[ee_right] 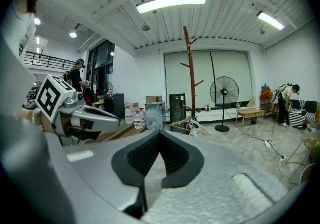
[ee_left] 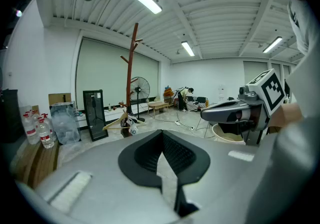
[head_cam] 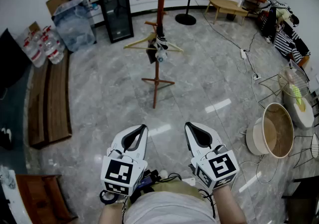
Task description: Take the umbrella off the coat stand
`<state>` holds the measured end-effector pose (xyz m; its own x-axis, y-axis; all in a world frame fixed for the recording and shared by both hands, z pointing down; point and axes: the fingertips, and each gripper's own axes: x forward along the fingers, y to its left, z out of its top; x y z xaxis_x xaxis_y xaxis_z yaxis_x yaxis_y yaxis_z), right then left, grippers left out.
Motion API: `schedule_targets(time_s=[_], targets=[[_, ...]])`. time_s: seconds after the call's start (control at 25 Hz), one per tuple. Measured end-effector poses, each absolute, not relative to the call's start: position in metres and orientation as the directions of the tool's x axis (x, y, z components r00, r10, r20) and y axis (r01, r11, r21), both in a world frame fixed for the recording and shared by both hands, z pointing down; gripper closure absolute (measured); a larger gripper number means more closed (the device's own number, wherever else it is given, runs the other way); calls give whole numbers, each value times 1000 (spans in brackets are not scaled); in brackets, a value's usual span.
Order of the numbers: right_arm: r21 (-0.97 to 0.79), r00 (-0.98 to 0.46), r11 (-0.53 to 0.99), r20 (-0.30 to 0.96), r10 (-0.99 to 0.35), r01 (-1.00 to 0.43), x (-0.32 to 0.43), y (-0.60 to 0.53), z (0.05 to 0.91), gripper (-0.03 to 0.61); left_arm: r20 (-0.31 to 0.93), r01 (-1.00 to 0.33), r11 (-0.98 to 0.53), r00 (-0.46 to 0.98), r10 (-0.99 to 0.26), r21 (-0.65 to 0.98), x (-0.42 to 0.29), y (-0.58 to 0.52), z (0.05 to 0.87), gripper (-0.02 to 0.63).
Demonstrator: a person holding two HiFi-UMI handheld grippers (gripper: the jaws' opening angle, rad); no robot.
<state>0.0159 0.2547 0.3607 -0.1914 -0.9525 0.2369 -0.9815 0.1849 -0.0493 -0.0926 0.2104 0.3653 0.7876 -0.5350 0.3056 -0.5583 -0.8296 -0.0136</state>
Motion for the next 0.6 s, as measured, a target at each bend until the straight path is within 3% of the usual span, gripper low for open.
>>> schedule_targets(time_s=[0.6], targets=[[-7,-196,200,232,-953,-980,12,252,358,579,306,-558,-830,788,-534,-13,-90,210,365,601]])
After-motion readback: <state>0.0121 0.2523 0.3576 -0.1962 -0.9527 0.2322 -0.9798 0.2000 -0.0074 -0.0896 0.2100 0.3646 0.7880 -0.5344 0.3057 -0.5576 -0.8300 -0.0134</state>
